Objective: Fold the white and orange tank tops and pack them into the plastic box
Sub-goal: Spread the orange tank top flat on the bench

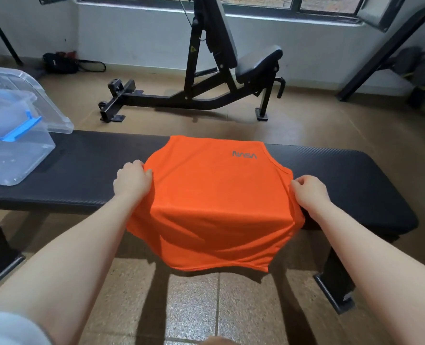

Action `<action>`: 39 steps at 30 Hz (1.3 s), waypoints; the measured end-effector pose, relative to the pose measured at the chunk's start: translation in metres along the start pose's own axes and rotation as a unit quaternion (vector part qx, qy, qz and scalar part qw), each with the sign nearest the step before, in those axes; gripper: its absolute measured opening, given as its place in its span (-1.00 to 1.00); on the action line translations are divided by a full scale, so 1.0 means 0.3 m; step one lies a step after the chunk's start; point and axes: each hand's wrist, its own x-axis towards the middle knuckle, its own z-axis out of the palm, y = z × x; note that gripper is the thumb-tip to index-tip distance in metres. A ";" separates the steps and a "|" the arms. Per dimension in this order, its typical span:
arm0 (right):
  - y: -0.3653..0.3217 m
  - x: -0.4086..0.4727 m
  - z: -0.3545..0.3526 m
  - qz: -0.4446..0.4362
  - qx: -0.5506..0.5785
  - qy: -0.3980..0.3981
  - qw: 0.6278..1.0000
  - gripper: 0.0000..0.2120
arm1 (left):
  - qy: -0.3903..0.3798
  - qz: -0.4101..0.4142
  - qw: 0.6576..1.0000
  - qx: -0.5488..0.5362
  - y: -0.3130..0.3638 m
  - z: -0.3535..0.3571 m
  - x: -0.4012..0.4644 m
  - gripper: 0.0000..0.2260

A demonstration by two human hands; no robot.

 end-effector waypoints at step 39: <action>0.019 0.008 0.184 -0.155 -0.329 -0.056 0.930 -0.34 | -0.080 0.242 0.952 0.172 -0.108 0.068 0.116 -0.36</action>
